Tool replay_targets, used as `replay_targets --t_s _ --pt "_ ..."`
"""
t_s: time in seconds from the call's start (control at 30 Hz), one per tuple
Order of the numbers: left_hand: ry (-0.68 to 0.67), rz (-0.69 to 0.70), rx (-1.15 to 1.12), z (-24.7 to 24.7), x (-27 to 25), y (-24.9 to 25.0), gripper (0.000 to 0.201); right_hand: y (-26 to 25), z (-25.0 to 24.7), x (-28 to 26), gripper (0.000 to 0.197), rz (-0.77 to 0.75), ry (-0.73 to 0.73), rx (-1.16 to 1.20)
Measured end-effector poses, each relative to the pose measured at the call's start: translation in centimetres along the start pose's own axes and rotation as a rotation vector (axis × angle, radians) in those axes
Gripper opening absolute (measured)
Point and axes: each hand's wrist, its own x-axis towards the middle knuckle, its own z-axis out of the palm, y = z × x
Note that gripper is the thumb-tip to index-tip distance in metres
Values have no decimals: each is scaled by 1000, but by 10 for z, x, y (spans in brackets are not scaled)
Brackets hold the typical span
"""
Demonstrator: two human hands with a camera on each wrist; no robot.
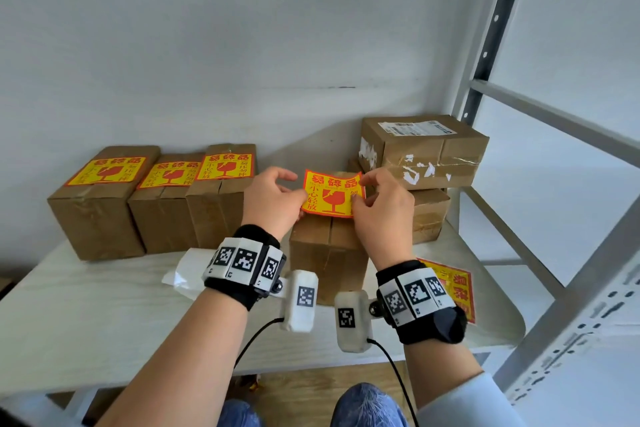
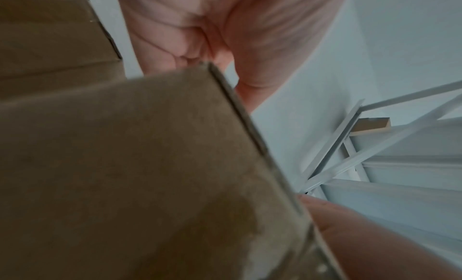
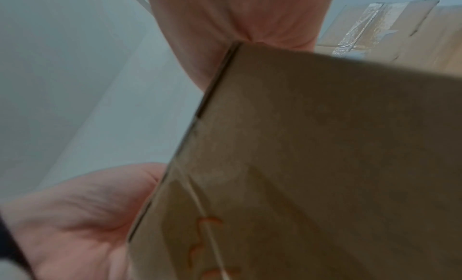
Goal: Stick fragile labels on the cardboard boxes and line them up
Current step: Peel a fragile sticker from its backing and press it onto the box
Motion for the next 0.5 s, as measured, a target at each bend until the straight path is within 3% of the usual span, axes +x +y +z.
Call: replay_targets --t_s 0.5 --pt "7 10 276 7 4 4 17 -6 4 -4 17 -70 -27 -146"
